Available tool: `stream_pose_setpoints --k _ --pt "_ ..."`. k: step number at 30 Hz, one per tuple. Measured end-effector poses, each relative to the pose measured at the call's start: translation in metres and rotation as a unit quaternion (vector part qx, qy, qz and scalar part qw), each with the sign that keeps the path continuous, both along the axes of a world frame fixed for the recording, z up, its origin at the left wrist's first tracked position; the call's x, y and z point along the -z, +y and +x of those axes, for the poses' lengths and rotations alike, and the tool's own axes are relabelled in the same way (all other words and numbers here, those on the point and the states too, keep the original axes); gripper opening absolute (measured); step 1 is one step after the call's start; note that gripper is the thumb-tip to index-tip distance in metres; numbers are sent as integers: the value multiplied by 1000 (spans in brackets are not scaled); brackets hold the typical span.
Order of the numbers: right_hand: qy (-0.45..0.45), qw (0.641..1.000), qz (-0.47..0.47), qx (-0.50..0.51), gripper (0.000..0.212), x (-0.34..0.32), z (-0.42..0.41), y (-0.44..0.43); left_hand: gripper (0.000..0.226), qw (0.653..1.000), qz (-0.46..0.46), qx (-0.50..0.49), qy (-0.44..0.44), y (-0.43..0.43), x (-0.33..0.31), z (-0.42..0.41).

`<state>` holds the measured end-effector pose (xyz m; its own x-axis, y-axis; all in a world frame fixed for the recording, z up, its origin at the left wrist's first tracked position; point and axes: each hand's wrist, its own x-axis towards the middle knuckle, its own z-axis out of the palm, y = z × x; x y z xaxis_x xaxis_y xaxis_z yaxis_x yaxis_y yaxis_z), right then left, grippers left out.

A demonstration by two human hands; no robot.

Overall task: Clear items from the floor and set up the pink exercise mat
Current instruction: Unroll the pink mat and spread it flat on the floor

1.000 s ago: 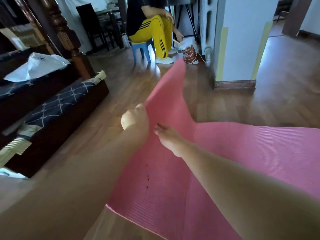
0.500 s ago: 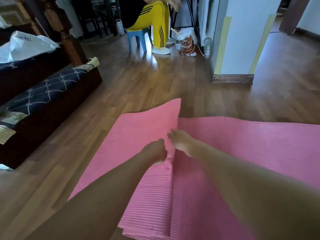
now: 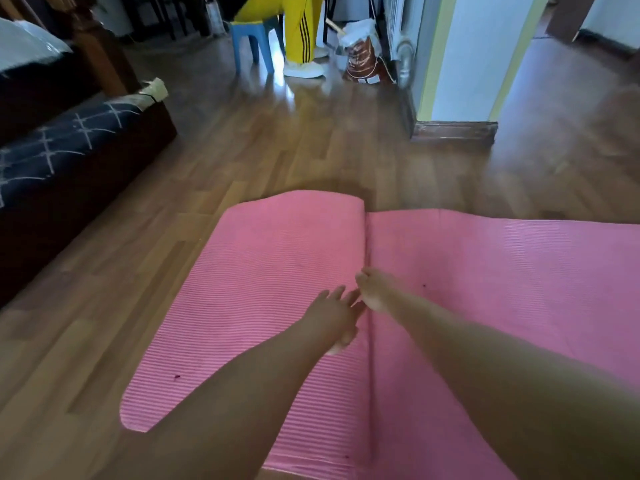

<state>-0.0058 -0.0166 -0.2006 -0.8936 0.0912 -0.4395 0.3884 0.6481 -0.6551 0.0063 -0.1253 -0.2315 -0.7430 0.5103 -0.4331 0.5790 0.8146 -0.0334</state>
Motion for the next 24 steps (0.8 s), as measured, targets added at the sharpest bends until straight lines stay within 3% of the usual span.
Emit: stream_pose_setpoints --k 4,13,17,24 --pt "-49 993 95 -53 39 24 16 19 58 998 -42 32 -27 12 22 1" --pt "-89 978 119 -146 48 59 47 37 53 987 -118 107 -38 32 57 7" --pt "-104 968 143 -179 42 77 52 40 54 980 -144 122 -58 34 69 9" --pt "-152 943 183 -234 52 90 55 45 47 979 -117 169 -8 35 76 3"
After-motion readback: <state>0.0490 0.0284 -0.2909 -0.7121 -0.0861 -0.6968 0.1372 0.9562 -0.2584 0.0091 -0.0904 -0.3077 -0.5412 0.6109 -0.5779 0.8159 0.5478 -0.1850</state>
